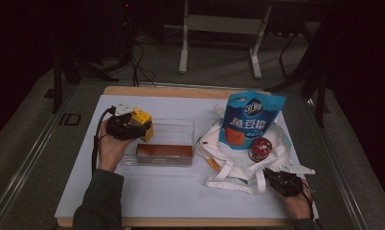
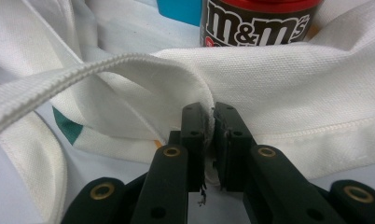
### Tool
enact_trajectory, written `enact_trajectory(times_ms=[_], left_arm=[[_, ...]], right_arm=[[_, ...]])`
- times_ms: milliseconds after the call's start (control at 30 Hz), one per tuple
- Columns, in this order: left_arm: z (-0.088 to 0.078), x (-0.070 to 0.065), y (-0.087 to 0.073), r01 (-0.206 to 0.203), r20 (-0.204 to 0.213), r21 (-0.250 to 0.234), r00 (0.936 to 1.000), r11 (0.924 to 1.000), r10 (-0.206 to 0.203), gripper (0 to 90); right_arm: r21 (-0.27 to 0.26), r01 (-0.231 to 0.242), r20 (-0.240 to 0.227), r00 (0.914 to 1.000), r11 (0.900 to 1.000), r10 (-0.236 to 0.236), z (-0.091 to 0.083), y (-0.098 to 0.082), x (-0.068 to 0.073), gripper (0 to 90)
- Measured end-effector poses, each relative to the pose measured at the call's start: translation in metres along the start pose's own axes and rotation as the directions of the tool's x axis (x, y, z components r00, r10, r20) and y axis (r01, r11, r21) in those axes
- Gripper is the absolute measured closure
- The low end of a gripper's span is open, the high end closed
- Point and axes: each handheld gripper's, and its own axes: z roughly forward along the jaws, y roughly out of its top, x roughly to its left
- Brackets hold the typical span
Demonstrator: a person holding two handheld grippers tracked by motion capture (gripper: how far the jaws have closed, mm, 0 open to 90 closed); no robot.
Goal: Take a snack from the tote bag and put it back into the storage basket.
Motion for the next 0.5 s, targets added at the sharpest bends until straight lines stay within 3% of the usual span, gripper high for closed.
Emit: enact_trajectory(times_ms=[500], left_arm=[[0.009, 0.008, -0.022, 0.022, -0.052, 0.074, 0.9985, 0.9970, -0.018, 28.8]], right_arm=[[-0.002, -0.002, 0.002, 1.0000, 1.000, 0.002, 0.000, 0.000, 0.000, 82.5]])
